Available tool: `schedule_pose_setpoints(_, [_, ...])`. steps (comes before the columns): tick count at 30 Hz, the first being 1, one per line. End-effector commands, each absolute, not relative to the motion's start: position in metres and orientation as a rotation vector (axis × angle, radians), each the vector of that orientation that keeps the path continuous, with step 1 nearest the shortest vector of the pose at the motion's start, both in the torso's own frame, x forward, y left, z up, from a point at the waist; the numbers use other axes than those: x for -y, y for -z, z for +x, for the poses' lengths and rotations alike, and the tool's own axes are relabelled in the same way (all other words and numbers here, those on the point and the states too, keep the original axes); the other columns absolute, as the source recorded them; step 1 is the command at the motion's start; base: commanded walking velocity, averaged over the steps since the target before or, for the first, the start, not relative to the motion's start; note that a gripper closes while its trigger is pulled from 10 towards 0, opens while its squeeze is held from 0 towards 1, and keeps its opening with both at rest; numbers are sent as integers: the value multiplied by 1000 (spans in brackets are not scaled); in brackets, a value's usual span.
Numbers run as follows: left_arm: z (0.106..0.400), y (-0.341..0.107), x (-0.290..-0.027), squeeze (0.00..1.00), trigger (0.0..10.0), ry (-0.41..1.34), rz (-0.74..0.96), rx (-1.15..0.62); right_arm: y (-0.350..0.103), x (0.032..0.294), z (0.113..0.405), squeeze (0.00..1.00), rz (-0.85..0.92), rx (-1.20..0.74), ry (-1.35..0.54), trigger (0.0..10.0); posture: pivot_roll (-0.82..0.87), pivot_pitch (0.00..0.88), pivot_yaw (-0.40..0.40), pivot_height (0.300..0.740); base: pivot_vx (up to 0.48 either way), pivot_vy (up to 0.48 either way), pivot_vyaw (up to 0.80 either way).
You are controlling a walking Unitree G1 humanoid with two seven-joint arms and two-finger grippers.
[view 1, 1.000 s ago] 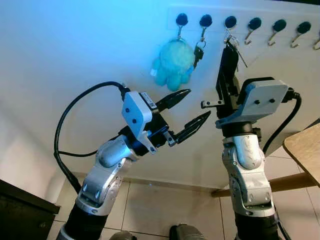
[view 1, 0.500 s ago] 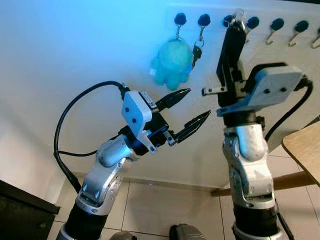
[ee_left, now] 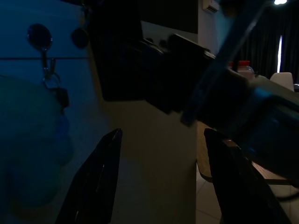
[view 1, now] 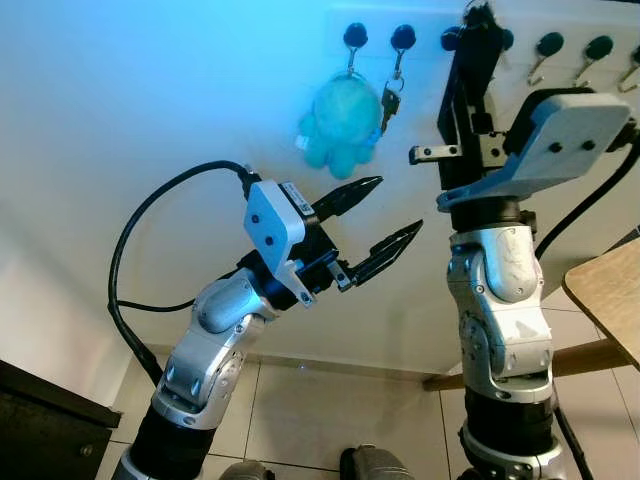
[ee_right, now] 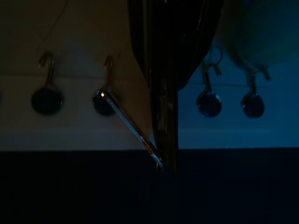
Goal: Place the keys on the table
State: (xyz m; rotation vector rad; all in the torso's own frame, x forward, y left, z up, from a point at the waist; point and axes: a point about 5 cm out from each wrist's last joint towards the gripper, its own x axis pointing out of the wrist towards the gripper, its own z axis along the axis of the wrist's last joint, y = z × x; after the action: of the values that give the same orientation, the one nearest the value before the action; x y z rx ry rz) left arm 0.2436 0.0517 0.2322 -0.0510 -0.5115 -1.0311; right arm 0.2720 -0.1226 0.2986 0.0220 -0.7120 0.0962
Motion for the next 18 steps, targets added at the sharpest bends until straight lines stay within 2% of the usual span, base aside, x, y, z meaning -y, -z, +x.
schedule_pose_setpoints(1, [242,-232,-51,0,10000,1042,-30,511,-319,119,259,0,28,830,-130,10000,29,121,1,740,0,0,0])
schedule_pose_setpoints(4, [242,-231,-50,0,10000,1044,-31,509,-313,117,262,0,11,797,-148,10000,25,120,2,740,0,0,0])
schedule_pose_setpoints(10, [242,-231,-51,0,10000,1044,-29,507,-279,116,267,0,3,669,-156,10000,28,120,0,740,0,0,0])
schedule_pose_setpoints(13, [241,-230,-50,0,10000,1047,-27,503,-246,115,271,0,-14,537,-160,10000,27,120,0,740,0,0,0])
schedule_pose_setpoints(18, [241,-229,-50,0,10000,1047,-25,501,-224,115,272,0,-26,455,-161,10000,29,121,-1,740,0,0,0])
